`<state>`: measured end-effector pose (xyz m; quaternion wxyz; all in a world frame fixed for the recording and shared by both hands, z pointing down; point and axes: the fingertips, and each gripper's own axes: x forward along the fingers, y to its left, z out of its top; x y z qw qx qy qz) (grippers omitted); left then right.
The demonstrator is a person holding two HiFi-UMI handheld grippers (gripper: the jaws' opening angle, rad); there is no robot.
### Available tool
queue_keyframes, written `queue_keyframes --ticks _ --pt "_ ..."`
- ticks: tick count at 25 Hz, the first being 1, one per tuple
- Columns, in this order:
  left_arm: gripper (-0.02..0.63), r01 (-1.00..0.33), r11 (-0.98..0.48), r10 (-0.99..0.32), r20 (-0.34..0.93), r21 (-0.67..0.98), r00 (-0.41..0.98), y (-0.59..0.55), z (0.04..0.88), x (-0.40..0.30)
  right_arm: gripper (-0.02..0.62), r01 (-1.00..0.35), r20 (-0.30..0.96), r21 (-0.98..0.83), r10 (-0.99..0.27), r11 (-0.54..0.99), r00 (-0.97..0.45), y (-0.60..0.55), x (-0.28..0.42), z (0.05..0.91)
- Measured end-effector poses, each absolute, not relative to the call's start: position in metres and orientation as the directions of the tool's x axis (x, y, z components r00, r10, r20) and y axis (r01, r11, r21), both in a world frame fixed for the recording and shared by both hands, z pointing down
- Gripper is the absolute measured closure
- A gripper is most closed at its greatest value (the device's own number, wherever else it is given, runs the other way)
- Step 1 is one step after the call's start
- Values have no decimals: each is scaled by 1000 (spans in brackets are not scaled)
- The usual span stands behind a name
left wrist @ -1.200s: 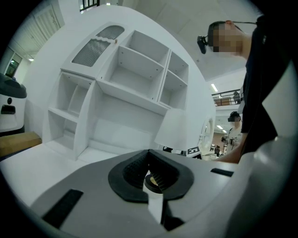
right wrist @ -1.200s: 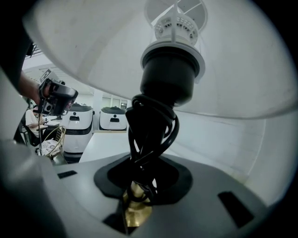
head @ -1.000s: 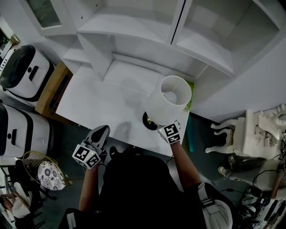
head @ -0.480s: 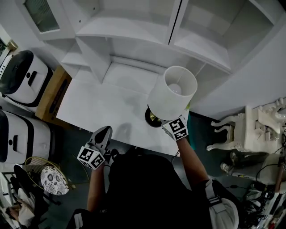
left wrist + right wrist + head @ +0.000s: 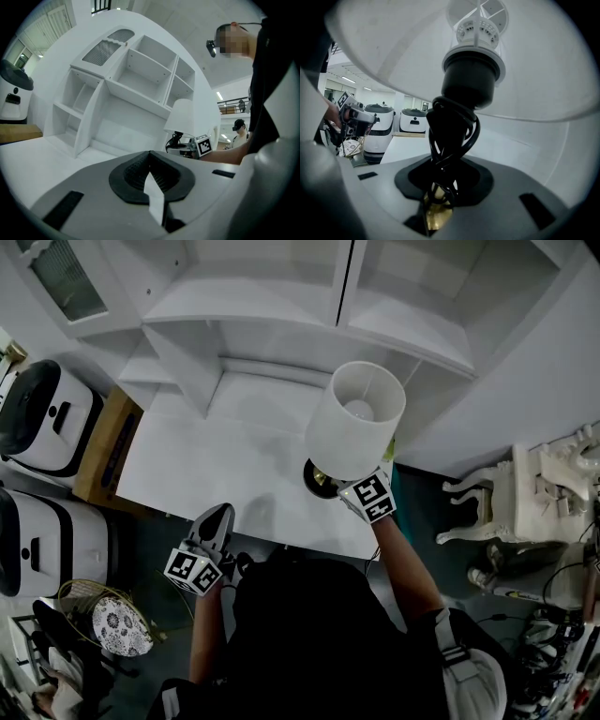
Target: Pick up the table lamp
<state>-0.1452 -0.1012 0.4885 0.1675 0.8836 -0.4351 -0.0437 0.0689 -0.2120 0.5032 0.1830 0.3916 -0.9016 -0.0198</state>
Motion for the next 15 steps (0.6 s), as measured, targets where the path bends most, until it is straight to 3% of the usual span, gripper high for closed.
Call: queue_keyframes --ticks 15 --pt "597 -752 -572 -781 64 327 622 -100 486 -150 495 -703 323 186 -718 687 -616 -212 67 500"
